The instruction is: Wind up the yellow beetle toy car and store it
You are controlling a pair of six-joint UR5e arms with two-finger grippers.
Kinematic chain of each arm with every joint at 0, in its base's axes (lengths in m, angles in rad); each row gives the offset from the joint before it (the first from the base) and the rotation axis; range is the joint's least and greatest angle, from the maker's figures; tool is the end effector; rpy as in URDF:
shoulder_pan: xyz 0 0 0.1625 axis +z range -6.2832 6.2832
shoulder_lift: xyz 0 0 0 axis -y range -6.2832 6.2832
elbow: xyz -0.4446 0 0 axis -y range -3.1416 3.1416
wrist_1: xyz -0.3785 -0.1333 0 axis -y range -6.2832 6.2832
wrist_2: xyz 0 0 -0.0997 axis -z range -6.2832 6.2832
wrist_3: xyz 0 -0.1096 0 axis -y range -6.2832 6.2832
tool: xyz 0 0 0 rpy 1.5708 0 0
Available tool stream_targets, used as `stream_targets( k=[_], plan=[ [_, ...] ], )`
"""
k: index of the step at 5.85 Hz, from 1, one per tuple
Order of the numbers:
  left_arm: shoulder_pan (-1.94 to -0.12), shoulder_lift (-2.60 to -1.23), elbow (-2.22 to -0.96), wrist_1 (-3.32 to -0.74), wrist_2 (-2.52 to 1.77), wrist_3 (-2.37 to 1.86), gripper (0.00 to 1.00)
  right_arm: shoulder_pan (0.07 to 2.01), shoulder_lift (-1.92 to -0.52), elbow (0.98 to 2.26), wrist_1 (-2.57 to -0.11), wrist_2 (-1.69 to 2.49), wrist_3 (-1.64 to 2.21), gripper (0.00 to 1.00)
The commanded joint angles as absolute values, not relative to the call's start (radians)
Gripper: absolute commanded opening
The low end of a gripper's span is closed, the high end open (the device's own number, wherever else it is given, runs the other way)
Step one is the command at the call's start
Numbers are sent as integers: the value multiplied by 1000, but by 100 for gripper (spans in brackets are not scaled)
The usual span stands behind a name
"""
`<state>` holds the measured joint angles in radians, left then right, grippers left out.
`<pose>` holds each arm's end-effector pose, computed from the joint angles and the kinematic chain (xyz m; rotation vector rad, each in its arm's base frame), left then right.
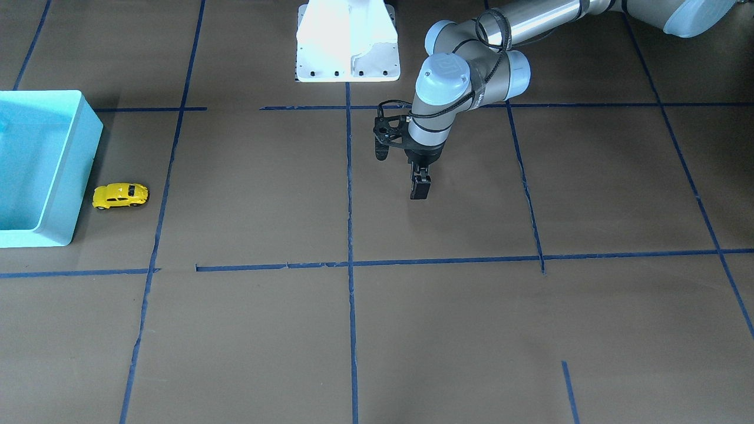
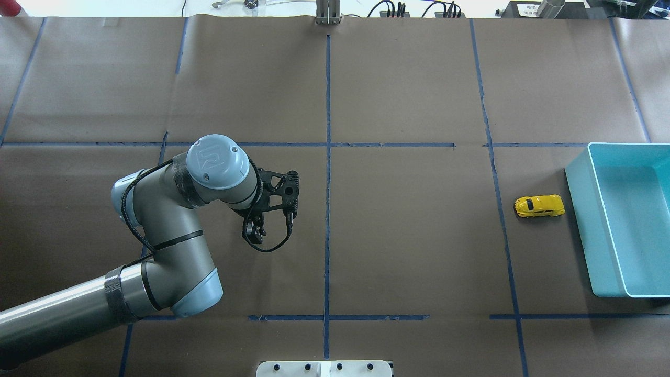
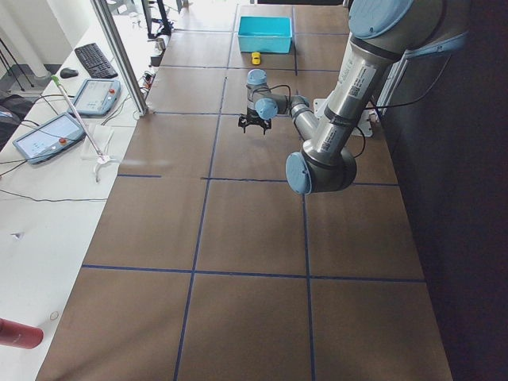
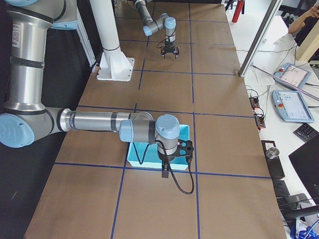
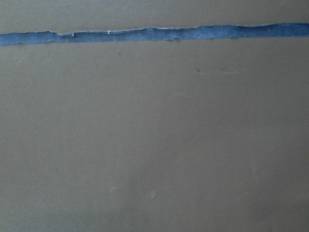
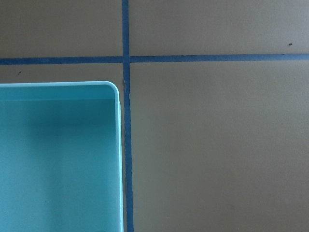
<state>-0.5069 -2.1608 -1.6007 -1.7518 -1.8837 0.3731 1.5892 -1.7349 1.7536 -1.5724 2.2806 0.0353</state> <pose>0.5634 -0.4267 0.3130 0.7143 0.6042 1.4672 0.0694 -0.4057 0.6755 0.0104 -0.7100 0.0454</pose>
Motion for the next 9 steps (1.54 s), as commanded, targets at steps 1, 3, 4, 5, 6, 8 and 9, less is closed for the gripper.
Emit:
stream_targets(
  k=[1,3,4,5,6,8,9],
  plan=[
    [-526,-2158,-1605,-1749,-1882,374,100,1589,-1735,1755,-1572,2290,35,100],
    [-557,-2091,-1694,-1729,-1881,277,100,1591,-1733,1758,-1521,2310,32,100],
    [-604,-2051,-1779,-1670,-1884,212,100,1589,-1735,1758,-1458,2319,31,100],
    [-673,-1955,-1893,-1608,-1887,210,100,1591,-1735,1758,-1451,2359,28,100],
    [-748,-1881,-1954,-1558,-1888,210,100,1589,-1733,1762,-1412,2381,12,100],
    [-1023,-1743,-1980,-1508,-2097,207,100,1554,-1738,1779,-1245,2400,-35,100],
    [-1117,-1692,-1967,-1508,-2127,206,100,1546,-1738,1801,-1243,2428,-37,100]
  ],
)
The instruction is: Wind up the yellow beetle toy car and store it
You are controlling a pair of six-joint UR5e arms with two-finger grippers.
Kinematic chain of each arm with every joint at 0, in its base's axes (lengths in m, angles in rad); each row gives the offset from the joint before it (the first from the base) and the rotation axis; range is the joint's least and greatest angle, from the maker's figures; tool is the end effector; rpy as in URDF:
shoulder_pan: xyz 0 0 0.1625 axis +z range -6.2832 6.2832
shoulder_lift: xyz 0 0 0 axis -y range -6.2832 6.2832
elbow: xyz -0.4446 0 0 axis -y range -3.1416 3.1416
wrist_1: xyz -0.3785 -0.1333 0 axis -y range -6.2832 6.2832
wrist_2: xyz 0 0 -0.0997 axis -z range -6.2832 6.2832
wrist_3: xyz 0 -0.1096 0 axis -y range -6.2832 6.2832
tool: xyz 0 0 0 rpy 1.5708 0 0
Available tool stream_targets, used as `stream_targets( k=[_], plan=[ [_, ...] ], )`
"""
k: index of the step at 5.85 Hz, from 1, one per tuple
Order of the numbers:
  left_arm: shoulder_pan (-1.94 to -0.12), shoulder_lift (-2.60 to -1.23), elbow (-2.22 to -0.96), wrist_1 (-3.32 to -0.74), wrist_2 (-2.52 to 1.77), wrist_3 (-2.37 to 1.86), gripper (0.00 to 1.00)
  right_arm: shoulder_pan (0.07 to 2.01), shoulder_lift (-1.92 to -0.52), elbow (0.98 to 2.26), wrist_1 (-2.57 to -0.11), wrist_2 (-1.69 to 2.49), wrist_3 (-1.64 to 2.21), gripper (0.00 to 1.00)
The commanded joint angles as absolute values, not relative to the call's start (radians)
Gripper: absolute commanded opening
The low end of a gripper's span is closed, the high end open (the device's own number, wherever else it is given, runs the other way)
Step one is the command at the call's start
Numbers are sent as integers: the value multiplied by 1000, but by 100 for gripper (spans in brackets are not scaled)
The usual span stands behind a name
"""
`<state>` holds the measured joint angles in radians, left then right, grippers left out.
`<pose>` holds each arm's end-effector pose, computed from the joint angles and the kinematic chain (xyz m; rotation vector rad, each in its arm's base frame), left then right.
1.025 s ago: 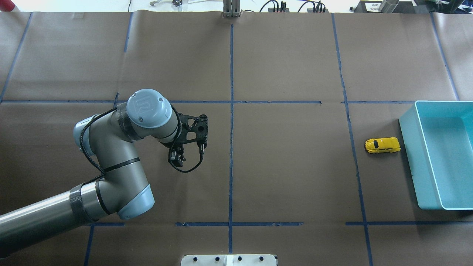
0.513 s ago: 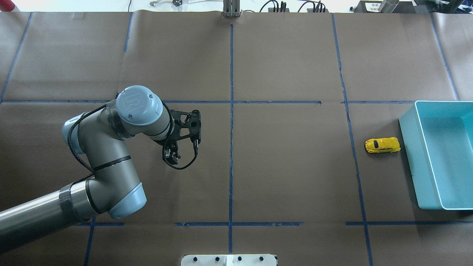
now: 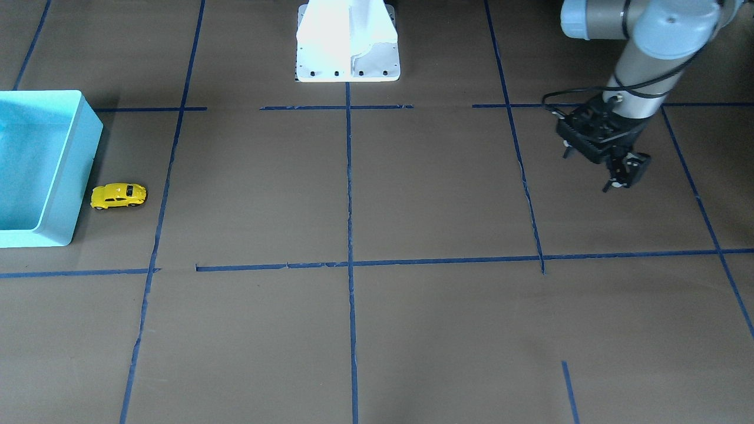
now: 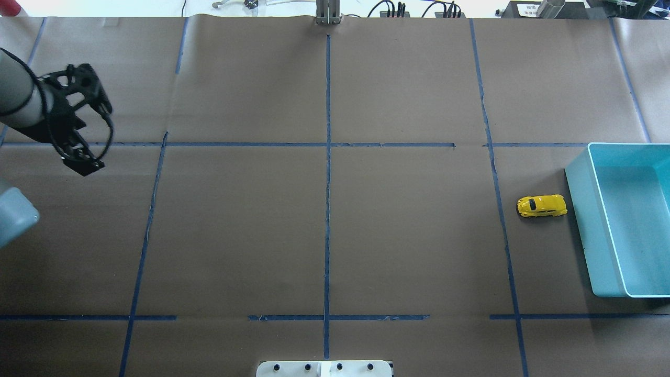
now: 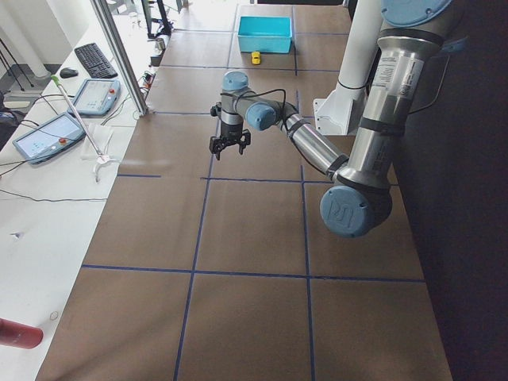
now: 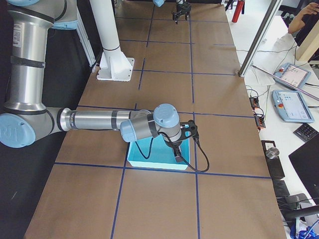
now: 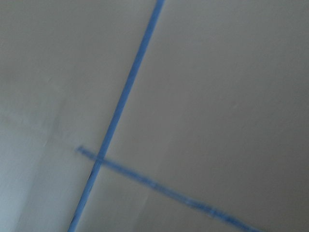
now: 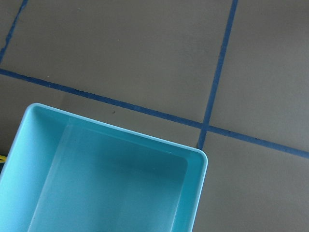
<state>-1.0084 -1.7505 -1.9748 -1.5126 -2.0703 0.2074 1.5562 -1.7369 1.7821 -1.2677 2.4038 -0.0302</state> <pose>0.2141 -0.4913 0.4246 0.4341 0.5899 0.8675 0.0460 -0.4242 0.6191 0.3345 -0.8223 -0.1868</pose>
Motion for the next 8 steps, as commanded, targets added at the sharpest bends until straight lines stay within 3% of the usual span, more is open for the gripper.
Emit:
stream_targets(
  k=[1,3,6,8],
  plan=[
    [-1209,-1622,-1945,-1509,-2152,195,100,1510,-1735,1831,-1241,2425,-38,100],
    [-1365,-1455,-1924,-1509,-2223,100,100,1320,-1709,1897,-1244,2337,-40,100],
    [-1599,-1413,-1736,-1525,-2296,15,100,1099,-1713,1992,-1244,2227,-47,100],
    [-1614,-1413,-1709,-1523,-2296,14,100,901,-1664,2003,-1246,2119,-135,100]
  ],
)
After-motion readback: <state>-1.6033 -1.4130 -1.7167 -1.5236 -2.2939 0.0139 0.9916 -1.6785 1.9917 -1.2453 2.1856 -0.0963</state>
